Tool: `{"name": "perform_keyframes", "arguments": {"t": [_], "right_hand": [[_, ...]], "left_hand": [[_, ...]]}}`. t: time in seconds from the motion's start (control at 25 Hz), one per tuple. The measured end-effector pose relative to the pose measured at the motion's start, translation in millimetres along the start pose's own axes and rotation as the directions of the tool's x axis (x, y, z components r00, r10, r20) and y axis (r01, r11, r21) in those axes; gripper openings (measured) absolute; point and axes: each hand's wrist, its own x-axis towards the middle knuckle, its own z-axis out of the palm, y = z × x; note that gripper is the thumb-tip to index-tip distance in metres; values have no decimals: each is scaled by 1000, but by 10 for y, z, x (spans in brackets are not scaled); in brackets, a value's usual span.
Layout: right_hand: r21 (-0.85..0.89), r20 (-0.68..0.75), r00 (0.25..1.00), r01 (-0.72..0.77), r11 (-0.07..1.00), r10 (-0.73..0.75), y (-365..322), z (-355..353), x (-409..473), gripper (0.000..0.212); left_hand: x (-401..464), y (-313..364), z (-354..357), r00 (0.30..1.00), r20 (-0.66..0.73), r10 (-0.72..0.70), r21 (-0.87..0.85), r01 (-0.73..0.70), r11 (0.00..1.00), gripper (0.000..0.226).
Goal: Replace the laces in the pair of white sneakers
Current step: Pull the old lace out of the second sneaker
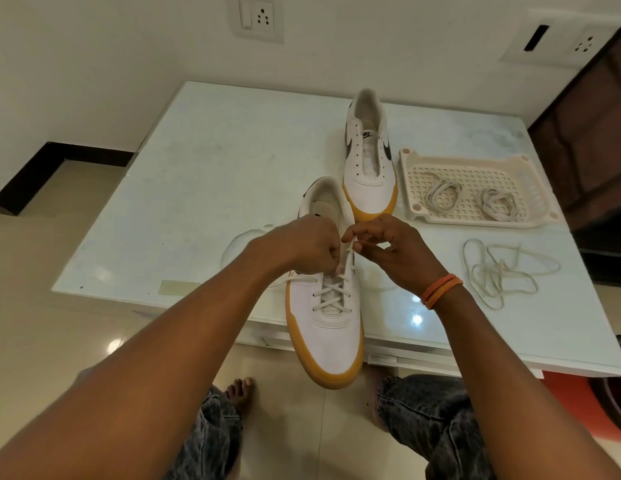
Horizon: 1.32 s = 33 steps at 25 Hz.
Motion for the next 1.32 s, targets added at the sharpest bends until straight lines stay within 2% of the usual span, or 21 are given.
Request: {"name": "perform_keyframes", "arguments": {"t": [0.16,0.28,0.44,0.52,0.64,0.76,0.84,0.88,0.92,1.0,1.08,1.16,1.24,1.28,1.32], "right_hand": [[5,-4,1000,6,1000,-6,17,-11,-12,19],[29,-4,1000,-5,1000,5,23,-22,-14,21],[28,3,1000,-20,999,19,17,-21,-6,20],[32,9,1000,-24,999,23,28,-14,-2,19],[50,17,999,-43,998,42,36,-8,2,18],[55,19,999,-40,998,39,32,-23,-15,18],[56,10,999,-41,998,40,24,-14,-20,18],[49,-4,999,-42,998,43,14,7,-15,19],[33,-26,999,-44,998,45,-6,41,-13,20],[-32,-85,996,-39,999,36,-67,145,-37,16],[-184,-91,996,-30,982,14,-151,270,-105,10],[-344,-76,997,-51,938,27,-242,385,-172,10],[-363,-72,993,-114,925,94,-309,440,-184,11],[-312,-64,991,-135,940,121,-321,452,-179,11],[-188,-57,985,-168,968,160,-324,448,-181,11]], "left_hand": [[-131,-42,-222,998,4,-57,-187,57,981,3],[-323,-345,-527,971,-64,-230,-241,208,948,8],[-446,-654,-556,842,-50,-538,-41,536,843,33],[-424,-618,-526,804,-106,-585,-5,588,809,32],[-393,-517,-557,738,-247,-629,-65,635,770,25],[-442,-545,-587,643,-394,-657,-77,689,721,15],[-488,-593,-596,598,-431,-675,-99,713,695,16],[-495,-598,-594,597,-420,-683,-116,711,693,16],[-482,-586,-579,615,-408,-675,-127,694,709,16],[-377,-538,-507,711,-387,-587,-131,587,799,12],[-239,-395,-416,849,-348,-397,-138,373,918,38],[-141,-199,-303,941,-251,-228,-168,189,967,59],[-43,-90,-192,969,-189,-157,-91,142,986,50],[-3,-90,-150,973,-170,-157,-69,148,987,42],[16,-106,-138,973,-160,-164,-76,154,985,35]]}}
